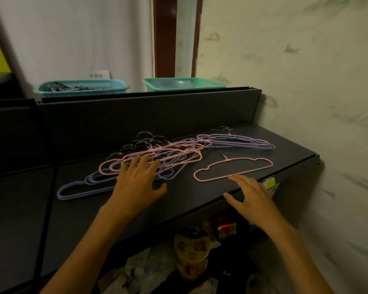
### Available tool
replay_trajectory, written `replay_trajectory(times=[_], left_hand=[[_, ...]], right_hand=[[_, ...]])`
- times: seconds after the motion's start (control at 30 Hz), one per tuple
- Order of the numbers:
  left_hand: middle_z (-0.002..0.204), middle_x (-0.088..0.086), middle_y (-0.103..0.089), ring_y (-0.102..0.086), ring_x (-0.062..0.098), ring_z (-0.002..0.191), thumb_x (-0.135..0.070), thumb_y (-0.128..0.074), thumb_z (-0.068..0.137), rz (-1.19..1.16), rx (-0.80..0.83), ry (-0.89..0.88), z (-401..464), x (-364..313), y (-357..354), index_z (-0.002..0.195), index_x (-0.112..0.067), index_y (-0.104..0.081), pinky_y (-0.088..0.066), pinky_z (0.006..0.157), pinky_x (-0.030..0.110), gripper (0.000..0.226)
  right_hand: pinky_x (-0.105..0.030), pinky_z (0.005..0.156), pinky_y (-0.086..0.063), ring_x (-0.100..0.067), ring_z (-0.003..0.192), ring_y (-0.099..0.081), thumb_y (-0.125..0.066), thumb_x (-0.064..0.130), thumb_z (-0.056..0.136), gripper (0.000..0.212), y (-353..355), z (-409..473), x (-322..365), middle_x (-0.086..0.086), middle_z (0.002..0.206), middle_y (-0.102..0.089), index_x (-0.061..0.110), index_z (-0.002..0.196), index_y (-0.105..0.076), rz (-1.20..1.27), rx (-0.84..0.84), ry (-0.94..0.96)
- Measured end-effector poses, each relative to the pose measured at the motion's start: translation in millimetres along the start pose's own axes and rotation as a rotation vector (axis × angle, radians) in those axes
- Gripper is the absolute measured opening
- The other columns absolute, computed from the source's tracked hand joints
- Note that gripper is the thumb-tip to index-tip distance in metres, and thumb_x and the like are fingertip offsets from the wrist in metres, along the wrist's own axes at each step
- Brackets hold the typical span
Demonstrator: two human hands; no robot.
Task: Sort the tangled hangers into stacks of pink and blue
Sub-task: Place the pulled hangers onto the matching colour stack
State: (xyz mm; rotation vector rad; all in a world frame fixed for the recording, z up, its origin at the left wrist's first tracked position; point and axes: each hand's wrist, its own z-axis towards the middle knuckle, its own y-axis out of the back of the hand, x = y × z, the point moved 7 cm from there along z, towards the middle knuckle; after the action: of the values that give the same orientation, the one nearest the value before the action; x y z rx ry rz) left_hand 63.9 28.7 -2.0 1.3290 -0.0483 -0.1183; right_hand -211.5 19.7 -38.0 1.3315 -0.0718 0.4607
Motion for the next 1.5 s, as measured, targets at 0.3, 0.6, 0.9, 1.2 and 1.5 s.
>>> replay_trajectory(times=[0.3,0.6,0.9,1.2,1.5], left_hand=[[0.154,0.005,-0.015,-0.012,0.027,0.141,-0.075,-0.044,0.078,0.018,0.002,0.160,56.3,7.5,-23.5,0.148,-0.029,-0.015,-0.010,0.114,0.048,0.089],[0.148,0.001,-0.025,-0.025,0.024,0.134,-0.082,-0.040,0.073,0.039,0.067,0.254,72.0,18.9,-31.4,0.147,-0.032,-0.017,-0.017,0.112,0.045,0.093],[0.142,-0.001,-0.028,-0.025,0.022,0.128,-0.080,-0.050,0.069,0.086,0.056,0.274,73.7,7.9,-25.5,0.146,-0.036,-0.019,-0.019,0.110,0.043,0.094],[0.133,0.003,-0.041,-0.034,0.023,0.120,-0.078,-0.050,0.063,0.098,-0.102,0.331,55.3,-6.3,-6.2,0.141,-0.031,-0.038,-0.026,0.101,0.042,0.091],[0.138,0.002,-0.037,-0.031,0.023,0.127,-0.089,-0.041,0.059,0.120,-0.091,0.380,24.4,-18.4,-9.5,0.143,-0.033,-0.035,-0.024,0.106,0.043,0.100]], right_hand=[[-0.034,0.113,-0.020,-0.015,0.138,-0.027,-0.054,0.069,0.077,0.078,-21.7,90.8,-34.1,0.006,0.151,-0.030,0.030,0.142,-0.032,-0.057,0.178,0.054],[-0.034,0.112,-0.025,-0.012,0.135,-0.027,-0.056,0.083,0.055,0.098,-22.2,131.7,-70.0,0.010,0.148,-0.028,0.040,0.140,-0.031,-0.010,0.381,0.125],[-0.031,0.106,-0.033,-0.006,0.122,-0.031,-0.068,0.072,0.057,0.090,-18.5,144.8,-77.6,0.015,0.131,-0.032,0.037,0.135,-0.039,0.094,0.491,0.254],[-0.027,0.099,-0.037,-0.006,0.112,-0.035,-0.070,0.068,0.061,0.084,-22.0,149.2,-74.3,0.011,0.119,-0.037,0.031,0.131,-0.044,0.099,0.447,0.329],[-0.030,0.103,-0.037,-0.008,0.117,-0.034,-0.065,0.074,0.059,0.088,-23.9,142.0,-74.5,0.012,0.118,-0.035,0.030,0.132,-0.043,0.140,0.399,0.354]])
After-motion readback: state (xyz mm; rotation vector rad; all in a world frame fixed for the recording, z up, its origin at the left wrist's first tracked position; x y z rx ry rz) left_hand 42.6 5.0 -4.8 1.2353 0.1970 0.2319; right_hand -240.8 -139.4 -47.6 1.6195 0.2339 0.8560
